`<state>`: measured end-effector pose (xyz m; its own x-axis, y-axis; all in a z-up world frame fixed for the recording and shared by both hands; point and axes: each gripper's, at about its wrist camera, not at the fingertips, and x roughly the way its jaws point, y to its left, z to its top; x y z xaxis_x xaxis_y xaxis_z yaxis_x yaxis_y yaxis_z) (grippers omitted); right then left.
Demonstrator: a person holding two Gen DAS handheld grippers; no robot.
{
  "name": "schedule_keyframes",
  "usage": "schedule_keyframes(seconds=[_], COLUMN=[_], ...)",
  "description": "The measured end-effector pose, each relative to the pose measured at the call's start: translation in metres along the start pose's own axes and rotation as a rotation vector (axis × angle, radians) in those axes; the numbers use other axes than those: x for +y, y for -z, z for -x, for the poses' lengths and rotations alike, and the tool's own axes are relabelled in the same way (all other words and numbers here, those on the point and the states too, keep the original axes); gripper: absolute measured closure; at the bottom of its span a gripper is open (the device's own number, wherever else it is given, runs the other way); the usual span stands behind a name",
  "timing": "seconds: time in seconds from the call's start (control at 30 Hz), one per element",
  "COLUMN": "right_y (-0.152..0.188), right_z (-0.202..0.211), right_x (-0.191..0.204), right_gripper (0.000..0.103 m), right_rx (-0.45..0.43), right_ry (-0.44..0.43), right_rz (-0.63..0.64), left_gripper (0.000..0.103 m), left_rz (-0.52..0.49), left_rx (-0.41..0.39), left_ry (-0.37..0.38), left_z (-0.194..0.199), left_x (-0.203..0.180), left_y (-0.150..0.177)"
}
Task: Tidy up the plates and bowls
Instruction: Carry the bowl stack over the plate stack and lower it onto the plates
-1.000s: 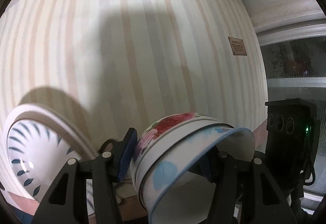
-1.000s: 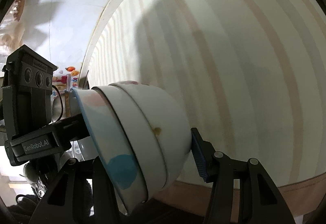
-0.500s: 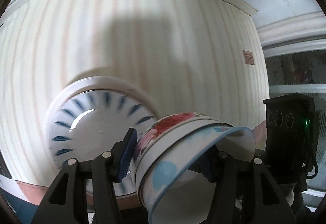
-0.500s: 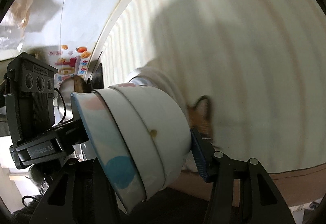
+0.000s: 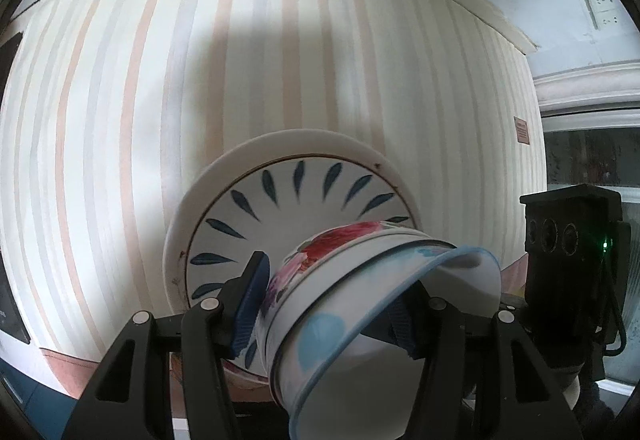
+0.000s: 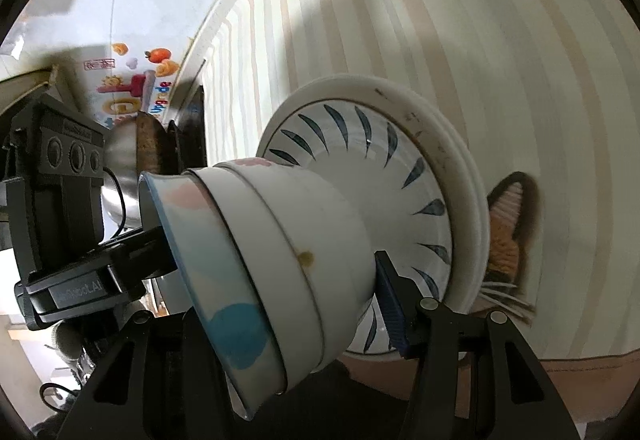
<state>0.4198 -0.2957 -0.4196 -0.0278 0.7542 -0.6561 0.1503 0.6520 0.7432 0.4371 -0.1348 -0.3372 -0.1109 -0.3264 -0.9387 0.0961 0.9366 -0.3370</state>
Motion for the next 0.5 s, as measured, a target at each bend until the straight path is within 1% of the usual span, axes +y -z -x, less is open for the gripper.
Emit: schedule_keyframes(seconds=[0.27,0.5], right_y=[-0.009,-0.018], right_z=[-0.021,-0.03], right_x=[0.001,0.006], right_gripper=[0.047,0.048], right_rx=[0.015,0.015], right_ry=[0.042,0.058], right_rz=[-0.009,-0.011], left_gripper=[0.05,0.05], left_rz=[0.021,0.045], left_rx=[0.012,0.0], left_ry=[0.019,0.029], left_z=[-0.011,-0.012], left_x=[0.014,0.027], left_y=[-0.006,-0.009])
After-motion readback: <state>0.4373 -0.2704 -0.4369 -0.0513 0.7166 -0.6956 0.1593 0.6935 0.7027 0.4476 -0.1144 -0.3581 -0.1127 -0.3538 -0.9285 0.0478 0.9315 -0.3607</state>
